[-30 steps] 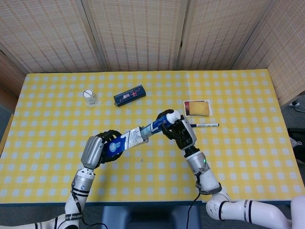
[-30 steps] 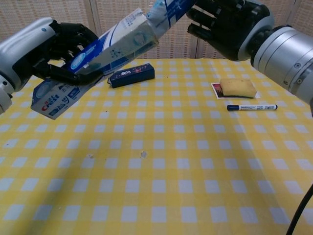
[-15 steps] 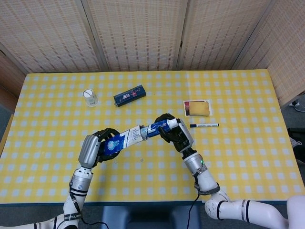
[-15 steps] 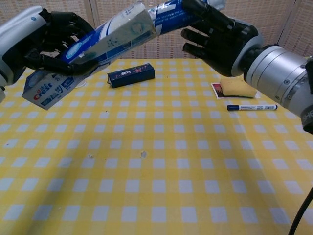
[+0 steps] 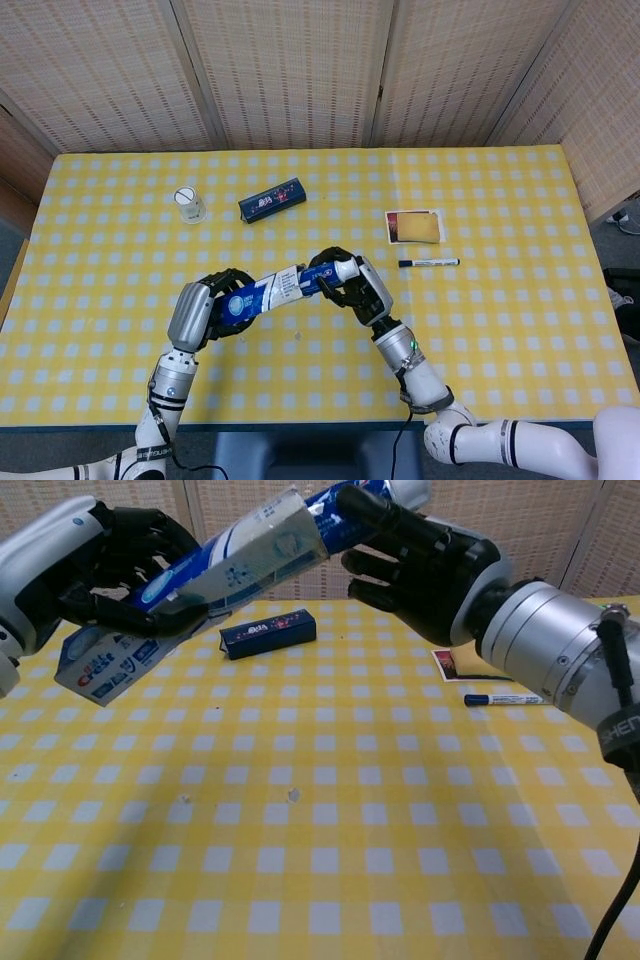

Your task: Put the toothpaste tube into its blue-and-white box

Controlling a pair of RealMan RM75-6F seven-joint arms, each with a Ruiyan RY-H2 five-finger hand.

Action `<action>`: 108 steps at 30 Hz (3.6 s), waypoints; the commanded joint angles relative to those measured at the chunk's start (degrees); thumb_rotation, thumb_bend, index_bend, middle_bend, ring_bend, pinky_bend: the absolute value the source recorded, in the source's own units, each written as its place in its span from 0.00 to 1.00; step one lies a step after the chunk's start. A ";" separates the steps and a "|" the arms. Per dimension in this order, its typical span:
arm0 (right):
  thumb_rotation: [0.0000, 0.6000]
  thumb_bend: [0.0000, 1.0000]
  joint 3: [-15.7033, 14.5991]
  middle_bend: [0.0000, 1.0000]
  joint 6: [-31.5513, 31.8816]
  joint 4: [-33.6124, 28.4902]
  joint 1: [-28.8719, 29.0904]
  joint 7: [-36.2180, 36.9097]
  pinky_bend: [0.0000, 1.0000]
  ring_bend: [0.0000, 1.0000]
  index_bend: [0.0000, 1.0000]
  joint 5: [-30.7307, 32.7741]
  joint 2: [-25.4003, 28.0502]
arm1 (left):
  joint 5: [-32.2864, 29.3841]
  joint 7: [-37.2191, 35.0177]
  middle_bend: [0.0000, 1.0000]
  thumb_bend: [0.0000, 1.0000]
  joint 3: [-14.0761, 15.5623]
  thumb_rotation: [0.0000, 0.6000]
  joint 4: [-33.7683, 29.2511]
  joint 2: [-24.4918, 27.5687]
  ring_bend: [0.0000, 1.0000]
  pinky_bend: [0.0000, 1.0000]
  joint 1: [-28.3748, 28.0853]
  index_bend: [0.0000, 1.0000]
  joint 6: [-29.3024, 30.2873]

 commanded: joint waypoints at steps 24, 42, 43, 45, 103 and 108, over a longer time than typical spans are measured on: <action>1.00 0.57 -2.64 0.01 3.07 -0.14 0.25 2.55 0.30 0.21 0.00 -7.78 -0.08 | 0.11 0.15 0.67 0.35 -0.53 1.00 -0.84 -0.14 0.58 0.55 -0.02 0.59 1.02; 1.00 0.48 -4.50 0.00 6.42 0.39 0.00 2.80 0.11 0.06 0.00 -9.61 1.70 | 0.96 -1.95 0.68 0.35 -1.54 1.00 -0.74 0.01 0.58 0.55 0.32 0.59 3.01; 1.00 0.48 -4.53 0.00 6.77 0.40 -0.14 2.91 0.10 0.06 0.00 -9.73 1.93 | 1.00 -2.21 0.68 0.35 -1.68 1.00 -0.80 0.08 0.58 0.55 0.41 0.59 3.26; 1.00 0.48 -4.72 0.00 7.41 0.62 -0.36 2.60 0.09 0.06 0.00 -10.10 2.46 | 1.27 -3.27 0.68 0.35 -2.04 1.00 -0.91 0.25 0.58 0.55 0.63 0.59 3.96; 1.00 0.46 -6.10 0.00 11.10 -8.92 3.70 -12.58 0.06 0.09 0.00 -14.88 11.14 | 4.99 -23.19 0.68 0.35 -2.18 1.00 15.05 -9.78 0.57 0.55 1.28 0.58 11.03; 1.00 0.46 -6.16 0.00 12.23 -9.65 3.55 -14.19 0.06 0.09 0.00 -15.34 11.68 | 5.02 -23.29 0.68 0.35 -2.06 1.00 15.30 -9.52 0.57 0.55 1.40 0.58 11.00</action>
